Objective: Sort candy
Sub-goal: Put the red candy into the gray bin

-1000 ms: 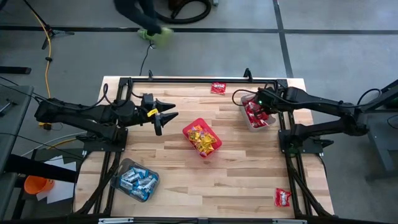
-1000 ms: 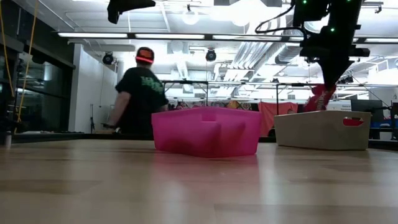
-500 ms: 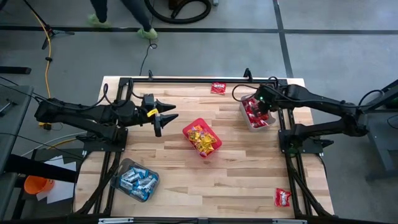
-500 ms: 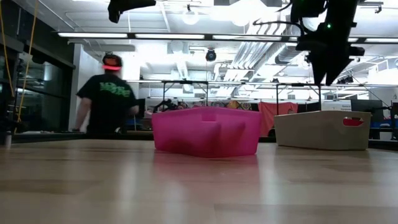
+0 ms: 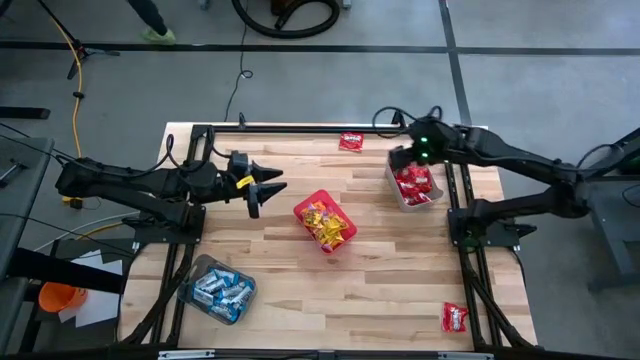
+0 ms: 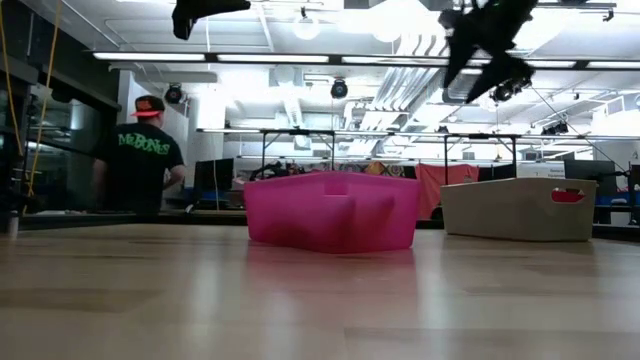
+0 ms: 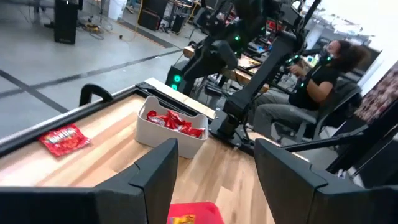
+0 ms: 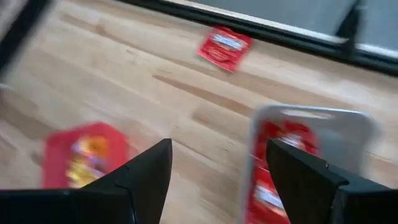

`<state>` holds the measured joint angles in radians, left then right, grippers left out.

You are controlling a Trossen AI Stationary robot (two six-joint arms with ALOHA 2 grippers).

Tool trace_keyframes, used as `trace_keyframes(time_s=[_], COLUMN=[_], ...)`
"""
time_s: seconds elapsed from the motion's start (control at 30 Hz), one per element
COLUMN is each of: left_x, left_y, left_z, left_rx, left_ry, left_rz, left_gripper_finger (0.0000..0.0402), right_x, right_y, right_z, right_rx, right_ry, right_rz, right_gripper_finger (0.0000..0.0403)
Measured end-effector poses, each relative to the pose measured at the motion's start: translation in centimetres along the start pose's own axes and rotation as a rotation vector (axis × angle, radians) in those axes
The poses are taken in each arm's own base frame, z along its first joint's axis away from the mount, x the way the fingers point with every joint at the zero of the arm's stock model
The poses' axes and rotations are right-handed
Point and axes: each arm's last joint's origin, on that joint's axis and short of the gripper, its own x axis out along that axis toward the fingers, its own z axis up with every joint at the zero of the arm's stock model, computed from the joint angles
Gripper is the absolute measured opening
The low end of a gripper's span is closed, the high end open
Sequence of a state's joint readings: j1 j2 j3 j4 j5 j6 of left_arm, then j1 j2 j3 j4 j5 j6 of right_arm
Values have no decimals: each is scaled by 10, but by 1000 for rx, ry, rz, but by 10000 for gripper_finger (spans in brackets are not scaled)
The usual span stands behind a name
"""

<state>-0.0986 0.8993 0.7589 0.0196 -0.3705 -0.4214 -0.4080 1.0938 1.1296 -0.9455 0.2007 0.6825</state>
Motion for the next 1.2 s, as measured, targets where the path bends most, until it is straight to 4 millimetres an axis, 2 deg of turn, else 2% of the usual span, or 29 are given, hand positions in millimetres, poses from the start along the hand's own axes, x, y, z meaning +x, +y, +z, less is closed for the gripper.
trace_keyframes(time_s=[0.1, 0.2, 0.33, 0.53, 0.63, 0.8, 0.93, 1.2], left_x=[0, 0, 0, 0, 0, 0, 0, 0], left_y=[0, -1, -1, -1, -1, -1, -1, -2], left_z=[0, 0, 0, 0, 0, 0, 0, -1], left_rx=[-43, -71, -111, -129, -150, -161, -154, -154], left_ry=[8, 13, 14, 14, 14, 15, 15, 27], left_rz=[-17, -28, -29, -29, -29, -29, -29, -51], left_gripper_finger=[200, 200, 200, 200, 200, 200, 200, 200], right_x=[21, 51, 95, 161, 193, 240, 269, 304], right_y=[12, 29, 45, 37, 32, 27, 22, 8], right_z=[7, 18, 44, 93, 108, 115, 108, 90], right_rx=[72, 79, 41, 48, 52, 59, 60, 117], right_ry=[-7, -58, -88, 13, 92, 239, 315, 398], right_rz=[30, 73, 60, -121, -169, -165, -207, -278], right_gripper_finger=[255, 255, 255, 255, 255, 255, 254, 254])
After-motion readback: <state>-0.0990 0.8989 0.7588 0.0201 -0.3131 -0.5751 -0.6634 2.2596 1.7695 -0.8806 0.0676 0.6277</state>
